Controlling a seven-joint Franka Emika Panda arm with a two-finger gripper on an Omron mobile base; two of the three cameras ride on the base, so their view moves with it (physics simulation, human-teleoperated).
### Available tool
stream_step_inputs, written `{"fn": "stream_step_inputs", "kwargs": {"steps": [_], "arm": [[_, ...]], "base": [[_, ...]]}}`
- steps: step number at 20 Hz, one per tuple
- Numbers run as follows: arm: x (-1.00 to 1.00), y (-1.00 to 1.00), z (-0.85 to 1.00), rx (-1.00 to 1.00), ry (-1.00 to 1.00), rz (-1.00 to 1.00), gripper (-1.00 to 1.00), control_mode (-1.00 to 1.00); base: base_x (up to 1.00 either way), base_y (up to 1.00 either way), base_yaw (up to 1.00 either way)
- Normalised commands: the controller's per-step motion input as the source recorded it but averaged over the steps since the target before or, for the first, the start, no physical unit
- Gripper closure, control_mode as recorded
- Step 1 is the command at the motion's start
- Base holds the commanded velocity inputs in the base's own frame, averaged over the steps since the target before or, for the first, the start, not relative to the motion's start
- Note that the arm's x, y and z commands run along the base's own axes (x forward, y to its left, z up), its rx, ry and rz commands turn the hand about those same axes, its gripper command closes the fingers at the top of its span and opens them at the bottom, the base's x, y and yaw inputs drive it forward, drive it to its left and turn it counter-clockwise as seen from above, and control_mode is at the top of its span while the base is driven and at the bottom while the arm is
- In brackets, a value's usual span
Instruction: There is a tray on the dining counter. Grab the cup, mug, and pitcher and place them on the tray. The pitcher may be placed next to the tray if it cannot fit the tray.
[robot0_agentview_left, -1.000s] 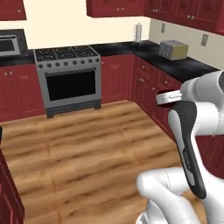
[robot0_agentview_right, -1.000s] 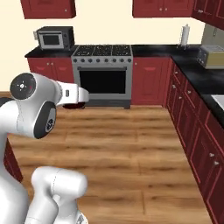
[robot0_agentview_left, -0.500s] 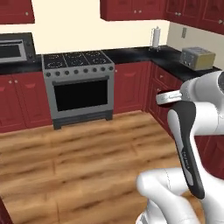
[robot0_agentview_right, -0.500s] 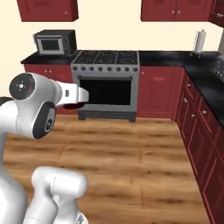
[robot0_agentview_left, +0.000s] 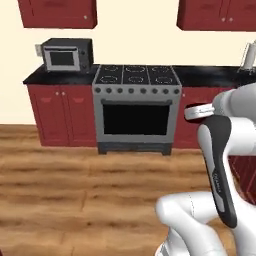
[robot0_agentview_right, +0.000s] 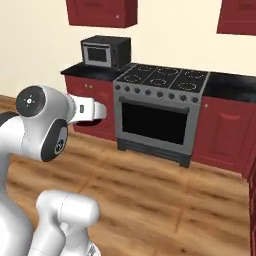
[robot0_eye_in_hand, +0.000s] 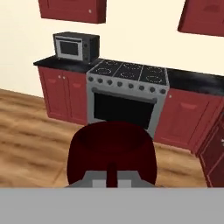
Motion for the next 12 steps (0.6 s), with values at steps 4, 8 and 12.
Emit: {"fn": "stream_step_inputs", "kwargs": {"steps": [4, 8, 12], "arm": [[0.0, 0.0, 0.0, 0.0, 0.0, 0.0, 1.0, 1.0], [0.0, 0.0, 0.0, 0.0, 0.0, 0.0, 1.0, 1.0], [0.0, 0.0, 0.0, 0.0, 0.0, 0.0, 1.0, 1.0]], "base": [[0.94, -0.24, 0.98], [0.96, -0.26, 0.95], [1.0, -0.27, 0.92]]}}
